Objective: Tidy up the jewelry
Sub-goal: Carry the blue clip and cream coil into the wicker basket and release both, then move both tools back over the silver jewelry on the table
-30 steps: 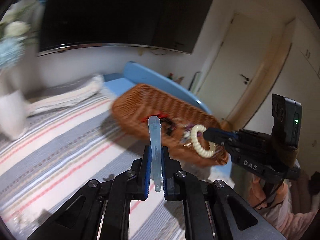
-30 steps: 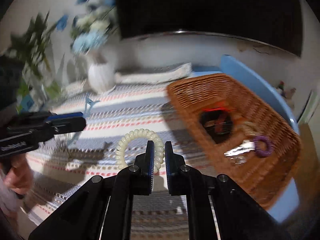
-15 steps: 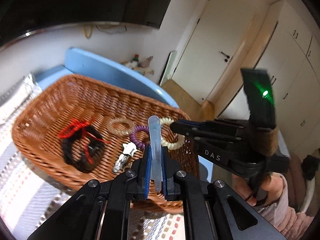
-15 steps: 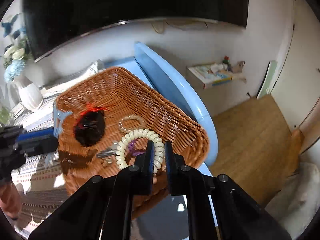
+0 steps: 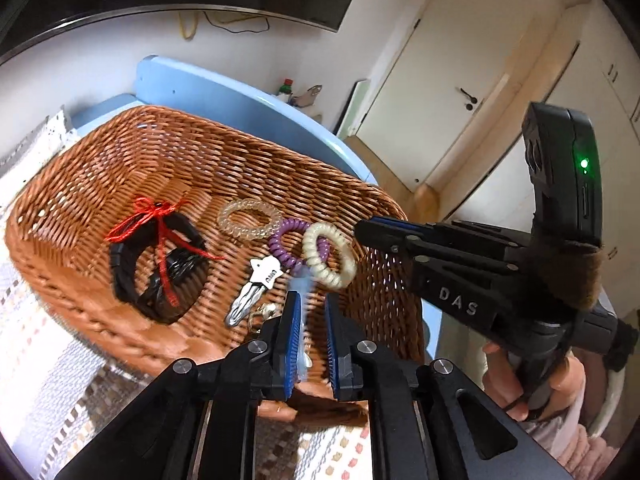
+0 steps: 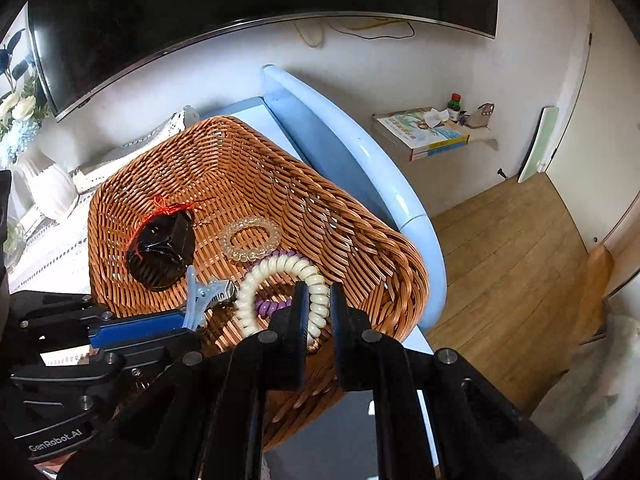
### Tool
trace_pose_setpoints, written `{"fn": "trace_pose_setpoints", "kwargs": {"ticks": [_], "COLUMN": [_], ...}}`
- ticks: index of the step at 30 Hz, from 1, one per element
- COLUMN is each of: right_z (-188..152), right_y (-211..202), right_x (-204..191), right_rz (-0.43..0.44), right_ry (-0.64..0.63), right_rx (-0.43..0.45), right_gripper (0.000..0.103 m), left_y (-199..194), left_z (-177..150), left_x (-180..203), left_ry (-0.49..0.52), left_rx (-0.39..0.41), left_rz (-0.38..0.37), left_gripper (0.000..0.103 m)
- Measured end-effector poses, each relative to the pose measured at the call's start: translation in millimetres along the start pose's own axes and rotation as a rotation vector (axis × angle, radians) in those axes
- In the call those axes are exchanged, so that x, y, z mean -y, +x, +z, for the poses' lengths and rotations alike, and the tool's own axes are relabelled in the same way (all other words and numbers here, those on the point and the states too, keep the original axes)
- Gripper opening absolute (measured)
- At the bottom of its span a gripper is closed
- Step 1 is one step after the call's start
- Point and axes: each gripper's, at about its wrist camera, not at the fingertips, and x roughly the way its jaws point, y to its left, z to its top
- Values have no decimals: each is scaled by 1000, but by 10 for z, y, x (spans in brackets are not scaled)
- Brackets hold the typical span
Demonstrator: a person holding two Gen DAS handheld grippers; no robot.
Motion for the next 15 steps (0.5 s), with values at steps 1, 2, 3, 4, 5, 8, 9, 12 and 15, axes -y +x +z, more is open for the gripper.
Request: {"fn": "trace_pose_setpoints", "kwargs": {"ticks": [1, 2, 3, 4, 5, 8, 9, 12, 15], "right_z": [0, -2, -5, -14, -16, -30, -36, -64, -61], "right_y": [-7, -21, -44, -79, -106, -238, -299, -498, -619], "right_x": [2, 1, -1, -7, -15, -86, -131, -317, -559], "right_rz": [1, 3, 4, 3, 4, 1, 1, 18, 40], "right_ry": [4, 7, 7, 7, 5, -9, -21, -62, -106], "right_rx": [0, 5, 9, 15, 20, 42, 53, 91, 110], "right_gripper": [12, 12, 13, 13, 13, 13, 13, 13, 13], "left_y": [-41, -69, -139, -209, -295, -555, -633, -865, -1118], "left_z": [-13, -10, -34, -52, -78, -181, -226, -343, -514], "left_x": [-23, -43, -58, -71, -87, -159, -174, -230, -313], "left_ry": [-2, -4, -7, -10, -10, -12, -15, -37, -78], "left_rx": [5, 10, 16, 23, 32, 62, 73, 99, 126], "left_rz": [0, -4, -7, -7, -5, 21, 26, 51, 58], "left_gripper": [13, 13, 13, 13, 13, 13, 13, 13, 13]}}
